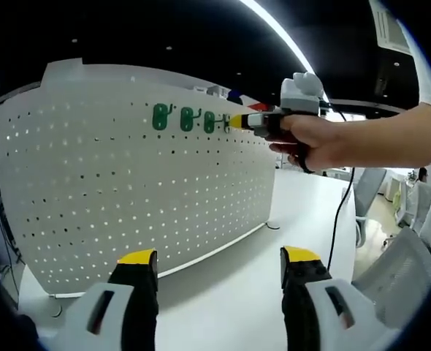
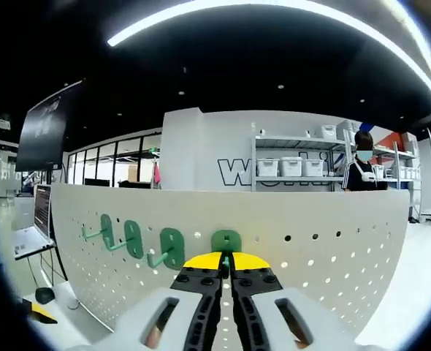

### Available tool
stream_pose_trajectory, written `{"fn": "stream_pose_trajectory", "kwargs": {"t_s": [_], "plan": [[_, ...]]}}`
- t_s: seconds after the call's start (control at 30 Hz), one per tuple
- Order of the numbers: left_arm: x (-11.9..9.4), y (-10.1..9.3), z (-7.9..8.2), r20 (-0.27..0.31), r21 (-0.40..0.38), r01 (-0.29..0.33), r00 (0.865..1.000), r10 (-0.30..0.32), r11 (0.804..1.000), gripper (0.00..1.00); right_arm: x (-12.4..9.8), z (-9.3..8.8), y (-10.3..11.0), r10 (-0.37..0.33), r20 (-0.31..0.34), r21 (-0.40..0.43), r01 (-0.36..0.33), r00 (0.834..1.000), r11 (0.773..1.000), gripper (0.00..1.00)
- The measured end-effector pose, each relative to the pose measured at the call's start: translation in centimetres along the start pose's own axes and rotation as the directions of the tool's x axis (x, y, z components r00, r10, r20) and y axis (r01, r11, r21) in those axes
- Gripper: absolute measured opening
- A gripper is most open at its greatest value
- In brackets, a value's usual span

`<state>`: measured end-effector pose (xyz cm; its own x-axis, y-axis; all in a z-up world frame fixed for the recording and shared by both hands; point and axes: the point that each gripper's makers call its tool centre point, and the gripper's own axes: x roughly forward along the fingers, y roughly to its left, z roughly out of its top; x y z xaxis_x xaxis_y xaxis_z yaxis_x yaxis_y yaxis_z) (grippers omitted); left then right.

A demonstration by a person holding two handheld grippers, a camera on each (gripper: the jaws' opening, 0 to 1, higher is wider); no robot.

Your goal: Insert the hook assembly into the mounting plate slot until the hook locks in place.

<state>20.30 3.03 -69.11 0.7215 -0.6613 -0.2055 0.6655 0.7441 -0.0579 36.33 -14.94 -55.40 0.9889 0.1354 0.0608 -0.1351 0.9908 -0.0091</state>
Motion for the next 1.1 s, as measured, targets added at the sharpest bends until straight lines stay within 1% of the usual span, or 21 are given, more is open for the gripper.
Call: {"fn": "stream_pose_trajectory", "kwargs": {"t_s": [0.2, 0.37, 0.53, 0.67, 0.7, 0.73, 0.77, 0.97, 1.03, 1.07, 1.1], "plan": [[-0.1, 0.1, 0.0, 0.003, -0.002, -0.003, 1.000, 0.003, 1.000, 0.70, 0.1, -0.1, -0.1, -0.030, 0.007, 0.013, 0.030, 1.000, 0.999, 0.01], [-0.2, 0.1, -0.1, 0.003, -0.006, -0.004, 1.000, 0.004, 1.000, 0.70, 0.1, -0.1, -0.1, -0.025, 0.013, 0.006, 0.025, 1.000, 1.000, 0.01], [-0.2, 0.2, -0.1, 0.003, -0.007, -0.002, 1.000, 0.002, 1.000, 0.70, 0.1, -0.1, 0.0, -0.014, 0.002, -0.014, 0.014, 1.000, 1.000, 0.01], [-0.1, 0.2, -0.1, 0.003, -0.006, 0.000, 1.000, 0.000, 1.000, 0.70, 0.0, -0.1, 0.1, 0.011, 0.001, -0.019, -0.011, 1.000, 1.000, 0.03], [-0.1, 0.1, -0.2, 0.001, -0.005, 0.001, 1.000, -0.001, 1.000, 0.70, 0.0, -0.2, 0.3, 0.026, 0.001, -0.019, -0.026, 1.000, 0.999, 0.04], [-0.1, 0.1, -0.2, 0.001, -0.005, 0.001, 1.000, -0.001, 1.000, 0.70, -0.1, -0.3, 0.4, 0.031, -0.008, -0.025, -0.031, 1.000, 0.999, 0.04], [-0.1, 0.1, -0.2, 0.001, -0.007, 0.002, 1.000, -0.002, 1.000, 0.70, -0.1, -0.2, 0.4, 0.036, -0.006, -0.049, -0.036, 0.999, 0.998, 0.04], [-0.1, 0.1, 0.0, 0.003, -0.004, 0.004, 1.000, -0.004, 1.000, 0.70, -0.3, -0.4, 0.6, 0.072, -0.006, -0.063, -0.073, 0.997, 0.995, 0.12], [-0.1, 0.1, 0.0, 0.002, -0.004, 0.003, 1.000, -0.003, 1.000, 0.70, -0.4, -0.7, 0.7, 0.086, -0.016, -0.077, -0.087, 0.996, 0.993, 0.14], [-0.1, 0.1, 0.0, 0.002, -0.003, 0.003, 1.000, -0.003, 1.000, 0.70, -0.4, -1.1, 0.9, 0.109, -0.033, -0.094, -0.112, 0.993, 0.989, 0.16], [-0.1, 0.1, -0.1, 0.000, -0.005, 0.005, 1.000, -0.005, 1.000, 0.70, -0.4, -1.5, 0.9, 0.113, -0.048, -0.105, -0.118, 0.992, 0.987, 0.19]]}}
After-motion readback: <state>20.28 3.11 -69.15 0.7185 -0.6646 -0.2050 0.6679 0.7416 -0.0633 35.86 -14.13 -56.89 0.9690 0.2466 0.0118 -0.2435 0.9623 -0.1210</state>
